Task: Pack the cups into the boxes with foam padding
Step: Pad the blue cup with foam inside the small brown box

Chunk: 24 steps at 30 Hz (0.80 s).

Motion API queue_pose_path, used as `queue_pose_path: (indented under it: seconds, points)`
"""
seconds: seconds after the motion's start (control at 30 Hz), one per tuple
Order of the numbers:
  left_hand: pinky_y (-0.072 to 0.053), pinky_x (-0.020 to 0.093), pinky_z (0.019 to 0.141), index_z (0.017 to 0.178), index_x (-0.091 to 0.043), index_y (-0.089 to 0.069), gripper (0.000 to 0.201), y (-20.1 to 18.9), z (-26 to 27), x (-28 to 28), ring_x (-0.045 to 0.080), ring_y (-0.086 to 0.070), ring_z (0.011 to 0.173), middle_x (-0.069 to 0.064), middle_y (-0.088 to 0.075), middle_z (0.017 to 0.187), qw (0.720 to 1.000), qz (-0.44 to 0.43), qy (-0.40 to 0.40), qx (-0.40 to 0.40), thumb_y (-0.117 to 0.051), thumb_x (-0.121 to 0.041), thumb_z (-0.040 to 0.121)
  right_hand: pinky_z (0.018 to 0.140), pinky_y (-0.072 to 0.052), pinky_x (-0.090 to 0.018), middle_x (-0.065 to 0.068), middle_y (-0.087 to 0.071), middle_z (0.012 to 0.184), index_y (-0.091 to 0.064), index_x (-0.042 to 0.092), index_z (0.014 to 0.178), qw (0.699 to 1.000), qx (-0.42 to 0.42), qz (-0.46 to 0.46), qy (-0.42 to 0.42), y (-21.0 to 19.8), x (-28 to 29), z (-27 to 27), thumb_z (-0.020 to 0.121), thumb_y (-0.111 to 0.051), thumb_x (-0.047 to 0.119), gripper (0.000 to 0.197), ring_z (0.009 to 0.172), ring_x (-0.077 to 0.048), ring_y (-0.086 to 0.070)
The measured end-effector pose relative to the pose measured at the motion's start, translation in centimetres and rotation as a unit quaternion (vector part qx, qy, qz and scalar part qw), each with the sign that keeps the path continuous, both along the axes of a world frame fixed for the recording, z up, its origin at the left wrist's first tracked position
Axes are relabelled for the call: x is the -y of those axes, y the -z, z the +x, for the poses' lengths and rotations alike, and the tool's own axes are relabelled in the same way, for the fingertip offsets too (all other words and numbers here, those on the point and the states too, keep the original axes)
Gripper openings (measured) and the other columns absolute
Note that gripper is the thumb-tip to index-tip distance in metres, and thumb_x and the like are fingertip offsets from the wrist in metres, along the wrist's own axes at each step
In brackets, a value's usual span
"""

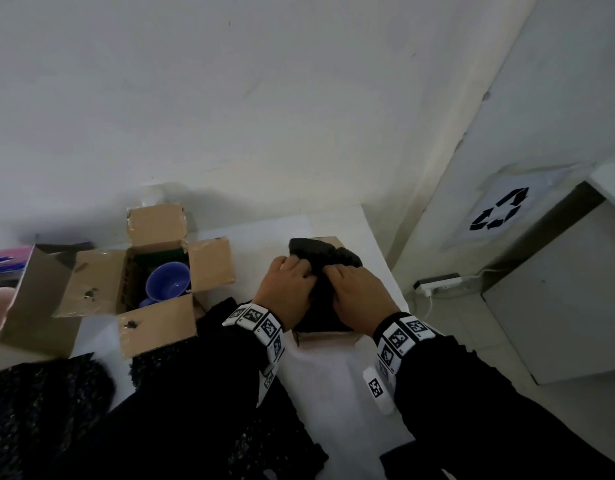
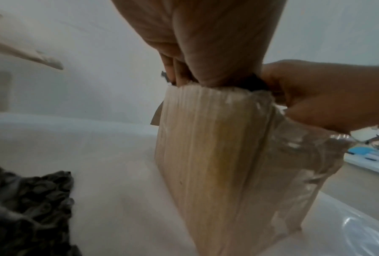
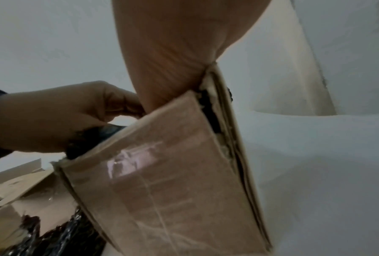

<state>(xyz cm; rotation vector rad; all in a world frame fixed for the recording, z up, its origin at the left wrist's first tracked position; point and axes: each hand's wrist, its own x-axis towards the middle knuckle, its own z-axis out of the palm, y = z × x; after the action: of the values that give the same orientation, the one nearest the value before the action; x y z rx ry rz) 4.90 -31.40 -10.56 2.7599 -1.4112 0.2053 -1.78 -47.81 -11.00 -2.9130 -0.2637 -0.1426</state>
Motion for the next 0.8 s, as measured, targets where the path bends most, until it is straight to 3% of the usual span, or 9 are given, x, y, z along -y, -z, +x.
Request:
queue_pose_path:
  seconds: [0.07,0.13,0.3,0.43,0.53,0.63,0.7,0.8]
  points:
    - [-0.034,0.039,0.091,0.088,-0.021,-0.072,0.027,-0.1,0.1,-0.3,0.028,-0.053,0.102,0.004,-0.061,0.106,1.0,-0.006,-0.005,0.029,-0.061,-0.039,0.07,0.07,-0.03,-0.031,-0.008,-0.064,0.099,-0.055,0.011,0.109,0.998,-0.036,-0.05,-0.013,-0.3,-0.2,0.3,0.086,-0.048,0.015,0.025,0.086,-0.028,-0.057]
    - [-0.034,0.036,0.093,0.096,-0.021,-0.07,0.034,0.2,0.3,-0.5,0.026,-0.054,0.103,0.002,-0.062,0.106,0.999,-0.022,0.002,0.036,-0.054,-0.041,0.073,0.076,-0.034,-0.033,-0.009,-0.064,0.107,-0.056,0.01,0.109,0.993,-0.063,-0.095,-0.027,-0.6,-0.4,0.7,0.089,-0.046,0.016,0.023,0.095,-0.028,-0.056]
    - [-0.027,0.036,0.101,0.092,-0.018,-0.068,0.037,0.3,0.5,-0.6,0.023,-0.059,0.098,-0.001,-0.07,0.089,0.998,0.007,0.046,0.034,-0.037,-0.038,0.084,0.085,-0.037,-0.034,-0.007,-0.063,0.113,-0.056,0.012,0.11,0.982,-0.105,-0.154,-0.037,-1.1,-0.8,2.0,0.094,-0.04,0.021,0.024,0.104,-0.026,-0.054]
    - [-0.005,0.049,0.116,0.102,-0.018,-0.066,0.042,1.0,0.6,-1.0,0.021,-0.06,0.108,-0.002,-0.071,0.097,0.997,0.058,0.036,0.02,-0.031,-0.038,0.091,0.076,-0.045,-0.036,-0.009,-0.066,0.109,-0.058,0.011,0.109,0.976,-0.172,-0.135,-0.008,-1.5,-1.1,2.8,0.096,-0.038,0.018,0.025,0.096,-0.027,-0.063]
    - [0.009,0.05,0.117,0.115,-0.016,-0.061,0.05,1.0,0.7,-0.6,0.021,-0.058,0.109,0.0,-0.069,0.102,0.996,0.085,0.025,0.005,-0.026,-0.041,0.09,0.069,-0.044,-0.034,-0.006,-0.067,0.105,-0.059,0.012,0.109,0.975,-0.186,-0.122,-0.006,-2.0,-0.7,3.1,0.094,-0.042,0.017,0.022,0.095,-0.027,-0.064]
    - [-0.013,0.043,0.114,0.124,-0.01,-0.055,0.055,1.3,0.9,-0.4,0.025,-0.059,0.101,0.003,-0.07,0.1,0.998,0.057,0.033,-0.013,-0.027,-0.041,0.088,0.071,-0.049,-0.037,-0.008,-0.062,0.102,-0.058,0.012,0.1,0.998,-0.057,-0.015,0.006,-1.6,0.2,2.1,0.086,-0.052,0.017,0.017,0.094,-0.028,-0.057]
    - [-0.028,0.04,0.107,0.119,-0.009,-0.059,0.055,1.4,1.1,-0.5,0.026,-0.06,0.096,0.004,-0.071,0.096,0.998,0.049,0.041,-0.011,-0.031,-0.042,0.085,0.073,-0.049,-0.041,-0.011,-0.056,0.104,-0.058,0.01,0.101,0.995,0.059,0.018,0.079,-0.7,0.8,1.4,0.08,-0.06,0.024,0.025,0.092,-0.03,-0.05]
    - [-0.032,0.036,0.095,0.094,-0.011,-0.066,0.041,1.4,1.0,-0.6,0.027,-0.062,0.084,0.003,-0.068,0.08,0.999,0.015,0.051,0.005,-0.037,-0.039,0.083,0.08,-0.046,-0.039,-0.011,-0.052,0.112,-0.054,0.014,0.115,0.973,0.042,0.098,0.205,-0.1,1.4,1.4,0.082,-0.063,0.028,0.038,0.1,-0.03,-0.047]
